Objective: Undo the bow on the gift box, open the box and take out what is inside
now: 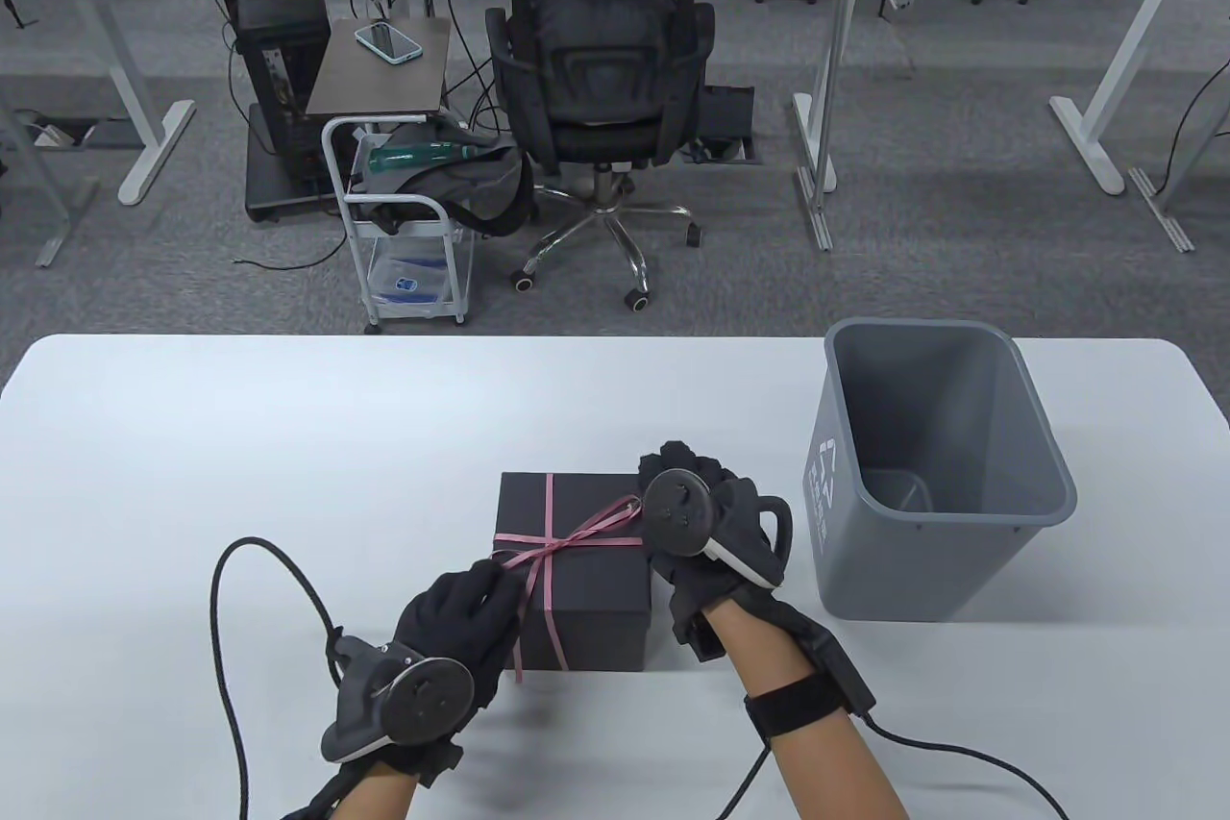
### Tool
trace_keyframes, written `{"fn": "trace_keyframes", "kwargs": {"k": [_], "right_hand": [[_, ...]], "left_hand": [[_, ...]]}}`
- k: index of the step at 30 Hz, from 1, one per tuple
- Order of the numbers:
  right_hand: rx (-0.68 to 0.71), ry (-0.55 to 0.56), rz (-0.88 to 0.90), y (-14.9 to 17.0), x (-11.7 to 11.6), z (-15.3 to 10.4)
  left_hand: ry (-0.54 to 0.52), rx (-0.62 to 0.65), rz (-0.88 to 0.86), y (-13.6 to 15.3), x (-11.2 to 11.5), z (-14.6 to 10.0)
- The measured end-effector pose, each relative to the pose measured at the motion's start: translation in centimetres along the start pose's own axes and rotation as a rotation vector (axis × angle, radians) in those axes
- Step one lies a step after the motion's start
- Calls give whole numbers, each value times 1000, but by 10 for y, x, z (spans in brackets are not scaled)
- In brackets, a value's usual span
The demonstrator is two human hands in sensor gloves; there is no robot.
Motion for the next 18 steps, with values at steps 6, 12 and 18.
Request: {"fn": "trace_keyframes", "kwargs": {"k": [6, 12, 18], "right_hand": [[89, 103, 143, 4, 1, -4], [96, 3, 312, 6, -6, -1], [111, -81, 375, 4, -12, 1]], "left_hand": [[1, -1, -1, 0, 0, 0], [2, -1, -1, 0, 0, 0], [3, -2, -3, -1, -1, 0]]}}
Point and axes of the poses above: the tracker on the back of each hand, its own y axis roughly to the little-finger side, its own z axis roughly from the wrist to the fingertips, x = y × z, the point moved 5 cm from there along z, roughly from the wrist to the fingertips, and after that the axes turned 1 degree about y, right-handed, at the moved point
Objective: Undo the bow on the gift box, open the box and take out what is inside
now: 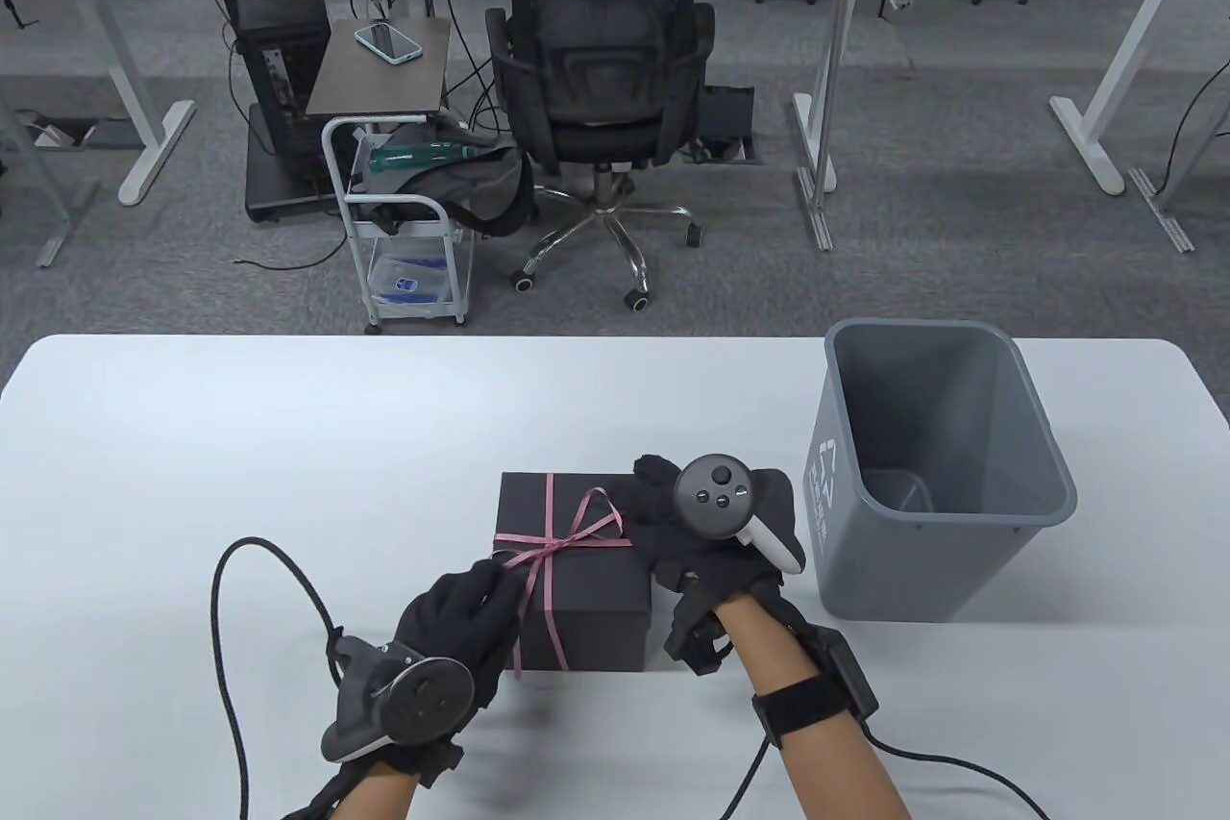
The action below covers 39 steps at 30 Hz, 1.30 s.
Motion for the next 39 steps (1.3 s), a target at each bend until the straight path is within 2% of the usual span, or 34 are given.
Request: {"fn": "trace_keyframes", "kwargs": {"k": [5, 10, 14, 21, 35, 39], "right_hand": [[5, 7, -116, -14, 2, 8], [129, 124, -393, -41, 0, 11], [131, 81, -610, -47, -18, 7], [135, 141, -592, -41, -15, -2], [131, 303, -573, -56, 21, -21], [106, 355, -585, -57, 37, -27]], "left_hand": [[1, -4, -7, 0, 0, 0], [-3, -10, -5, -1, 0, 0], [-7, -10, -9, -1, 0, -1], [-23, -14, -5, -1, -1, -1], [-43, -28, 1, -6, -2, 1], [-47, -32, 0, -6, -3, 1]]}}
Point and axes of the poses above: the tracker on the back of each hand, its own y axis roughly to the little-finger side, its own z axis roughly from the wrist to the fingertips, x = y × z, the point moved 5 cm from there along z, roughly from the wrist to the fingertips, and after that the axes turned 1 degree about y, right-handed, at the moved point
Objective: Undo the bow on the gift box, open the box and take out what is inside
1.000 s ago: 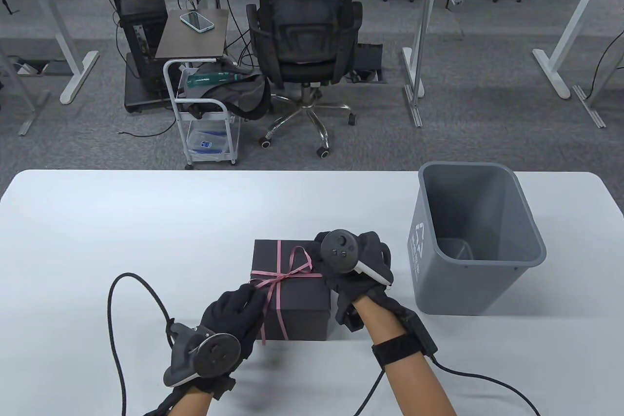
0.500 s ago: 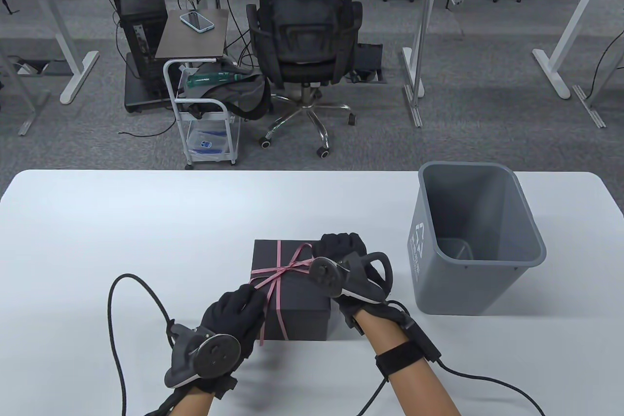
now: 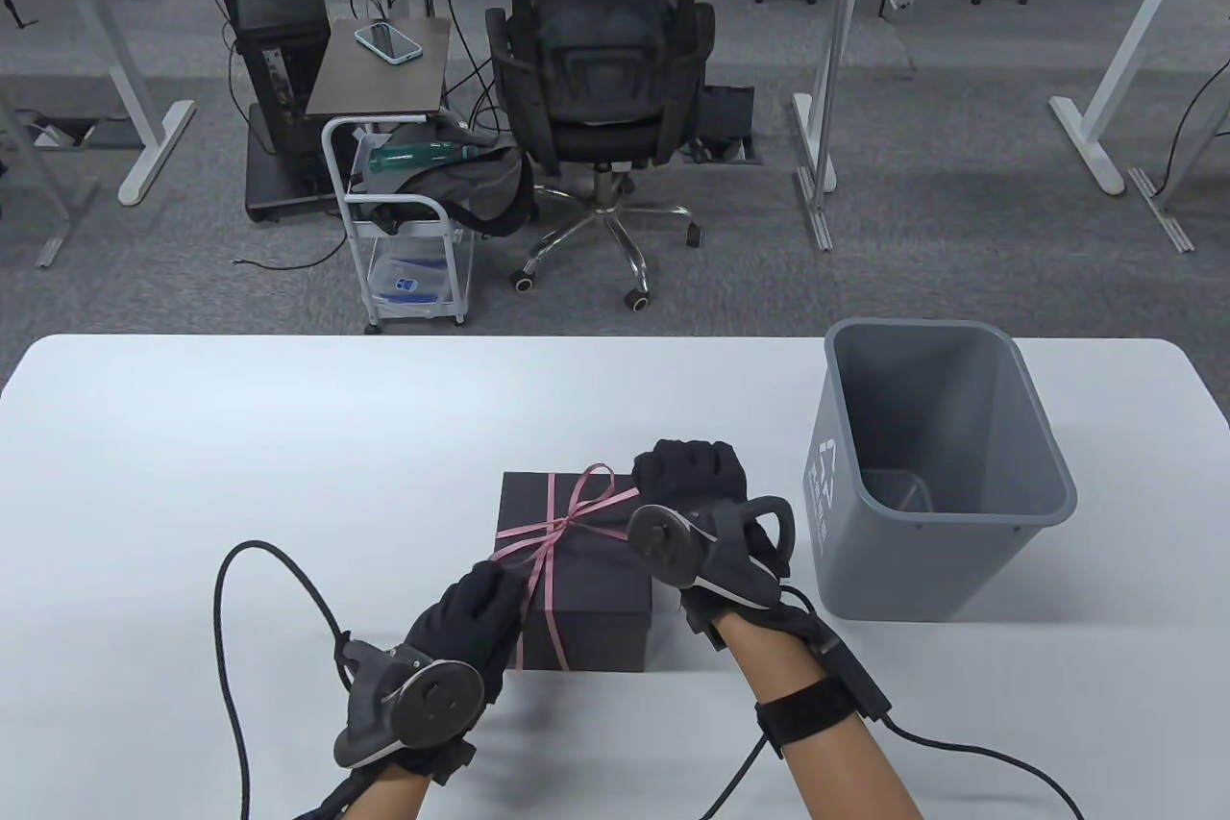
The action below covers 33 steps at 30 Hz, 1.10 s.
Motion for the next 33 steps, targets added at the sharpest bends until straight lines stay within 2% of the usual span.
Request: {"fn": "trace_keyframes", "kwargs": {"k": [9, 15, 29, 33], "right_hand": [[-148, 137, 44, 43, 75, -7], [-224, 192, 56, 65, 111, -17], [-359, 253, 71, 105, 148, -42], [-384, 210, 82, 109, 147, -44]], "left_hand": [[4, -5, -19, 2, 0, 0], [1, -9, -21, 2, 0, 0], [-4, -13, -16, 2, 0, 0], [-4, -14, -19, 2, 1, 0]]}}
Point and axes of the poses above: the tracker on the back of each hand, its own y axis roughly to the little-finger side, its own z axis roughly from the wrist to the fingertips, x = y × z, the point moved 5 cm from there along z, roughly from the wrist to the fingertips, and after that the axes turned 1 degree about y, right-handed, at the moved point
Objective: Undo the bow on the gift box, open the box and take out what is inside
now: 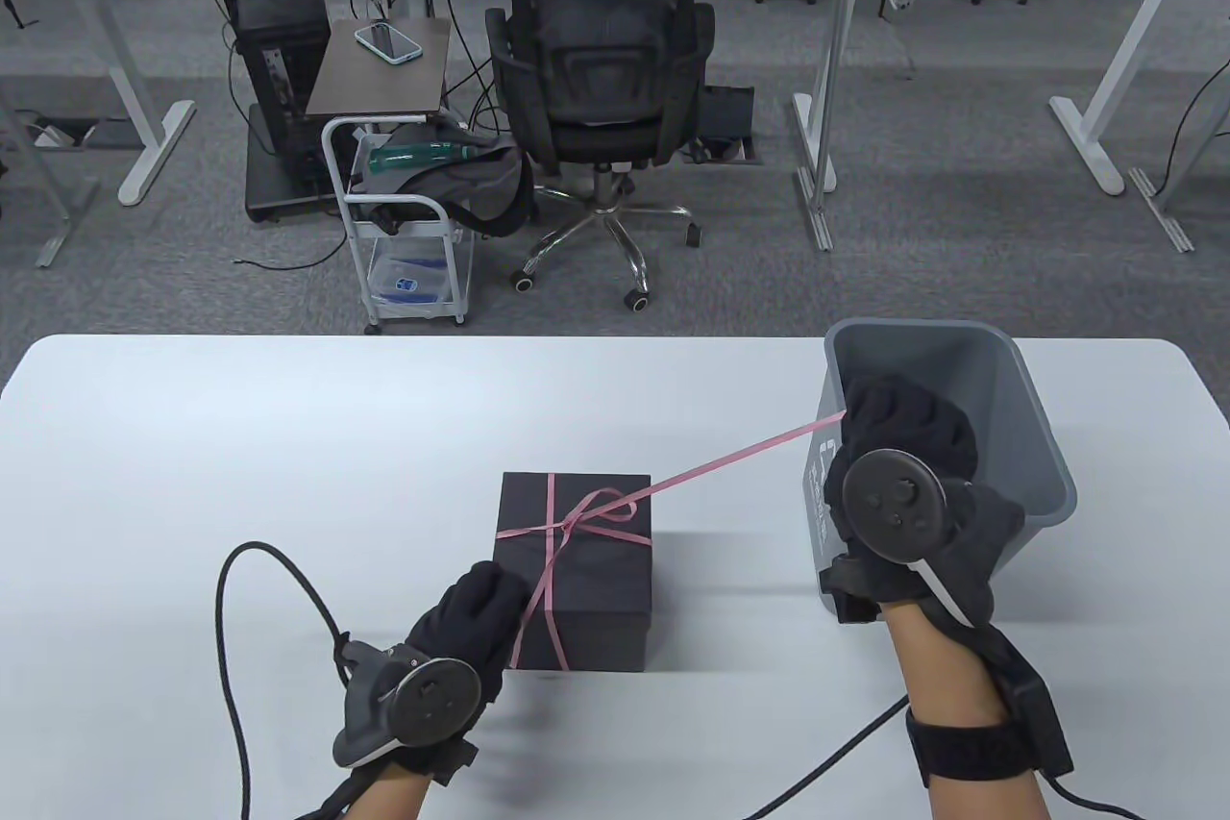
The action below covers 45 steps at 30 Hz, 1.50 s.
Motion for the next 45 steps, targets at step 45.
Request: {"fn": "trace_keyframes", "kwargs": {"k": [45], "right_hand": [[717, -267, 66, -188, -176, -128]], "left_hand": [[17, -1, -53, 7, 2, 0]]}}
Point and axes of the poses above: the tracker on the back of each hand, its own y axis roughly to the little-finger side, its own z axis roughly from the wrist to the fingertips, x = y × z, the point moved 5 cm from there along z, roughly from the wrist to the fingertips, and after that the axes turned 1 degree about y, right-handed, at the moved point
